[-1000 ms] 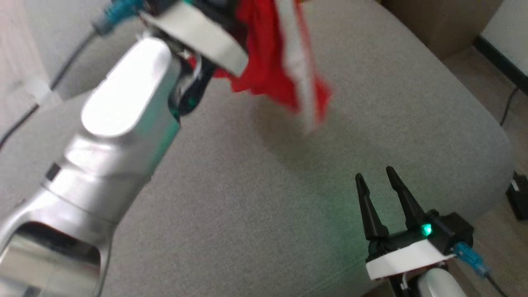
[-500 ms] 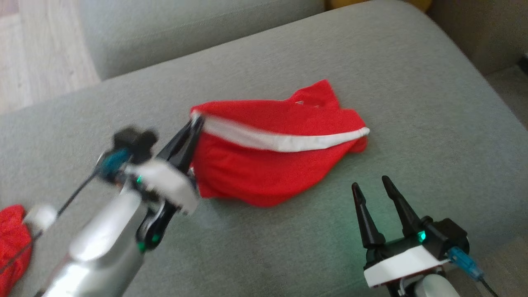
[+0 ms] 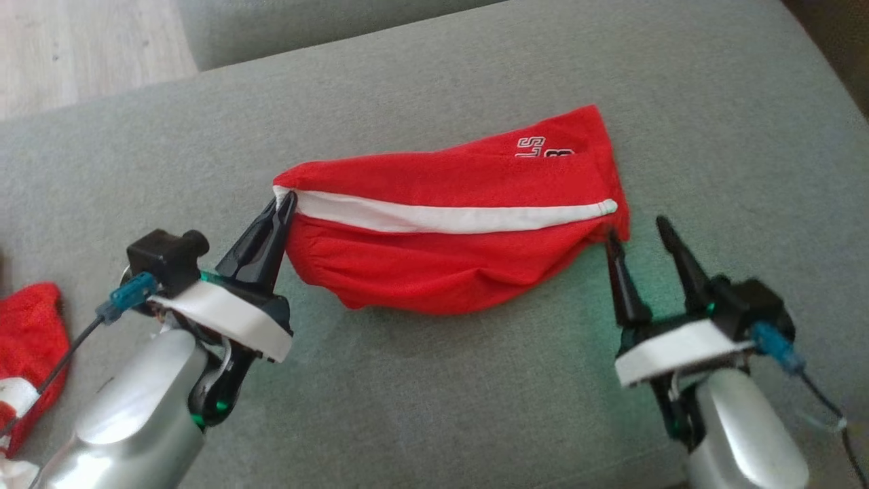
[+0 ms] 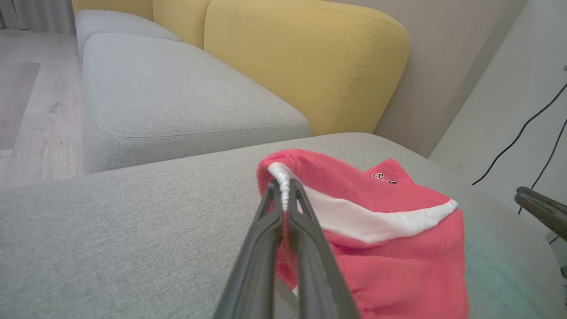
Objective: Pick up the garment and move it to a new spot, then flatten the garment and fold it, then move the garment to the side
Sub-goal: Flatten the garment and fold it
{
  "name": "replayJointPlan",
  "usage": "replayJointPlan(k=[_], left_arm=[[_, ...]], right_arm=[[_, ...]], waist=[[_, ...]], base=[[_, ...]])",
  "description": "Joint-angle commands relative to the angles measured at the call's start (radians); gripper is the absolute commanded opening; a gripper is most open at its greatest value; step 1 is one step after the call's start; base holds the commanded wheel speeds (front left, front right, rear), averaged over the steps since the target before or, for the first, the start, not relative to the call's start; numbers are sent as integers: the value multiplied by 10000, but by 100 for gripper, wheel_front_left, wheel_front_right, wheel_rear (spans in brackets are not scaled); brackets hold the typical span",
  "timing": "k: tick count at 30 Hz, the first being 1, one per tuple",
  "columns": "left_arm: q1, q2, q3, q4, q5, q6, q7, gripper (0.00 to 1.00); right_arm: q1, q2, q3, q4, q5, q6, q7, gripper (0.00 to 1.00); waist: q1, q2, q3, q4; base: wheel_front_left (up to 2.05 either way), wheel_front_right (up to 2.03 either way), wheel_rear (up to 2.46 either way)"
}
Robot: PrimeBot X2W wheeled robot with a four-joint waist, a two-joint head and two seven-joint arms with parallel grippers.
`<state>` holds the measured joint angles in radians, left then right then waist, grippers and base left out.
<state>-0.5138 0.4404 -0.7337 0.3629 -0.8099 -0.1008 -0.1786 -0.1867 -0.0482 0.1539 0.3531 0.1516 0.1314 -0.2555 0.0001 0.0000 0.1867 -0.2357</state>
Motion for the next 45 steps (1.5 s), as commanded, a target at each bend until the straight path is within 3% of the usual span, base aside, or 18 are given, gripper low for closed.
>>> replayJointPlan(k=[1,5,6,8,26,42,45], left_arm=[[-445,355,488,-308,17,-36,-145,0],[-530,298,405,-343,75,-53,-176,0],[-590,268,318,-356,125,-67,-167,0],[-632,260,283,-369,158,-71,-172,0],[-875,309,130,-463,217,-94,-179,0],[-1086,127,-28,-364,227,-106,-277,0],[-1116,99,-79,-329,215,-123,-290,0]], right_arm=[[-497,-20,67,-30,-127,-7,-63,100],[-1134,-20,-379,1062,-768,-7,-63,100],[-1491,-20,-345,2151,-990,-7,-63,100],[-1730,-20,-445,2457,-1085,-7,-63,100],[-2788,-20,-540,4123,-1538,-7,-63,100],[-3141,-20,-531,4191,-2014,-7,-63,100],[-3174,-20,-511,4241,-1999,-7,-63,80]], waist=[[-1,0,72,94],[-1,0,128,237],[-1,0,172,327],[-1,0,211,372],[-1,0,403,679],[-1,0,531,945],[-1,0,544,1007]], base=[[0,0,0],[0,0,0],[0,0,0],[0,0,0],[0,0,0],[0,0,0],[0,0,0]])
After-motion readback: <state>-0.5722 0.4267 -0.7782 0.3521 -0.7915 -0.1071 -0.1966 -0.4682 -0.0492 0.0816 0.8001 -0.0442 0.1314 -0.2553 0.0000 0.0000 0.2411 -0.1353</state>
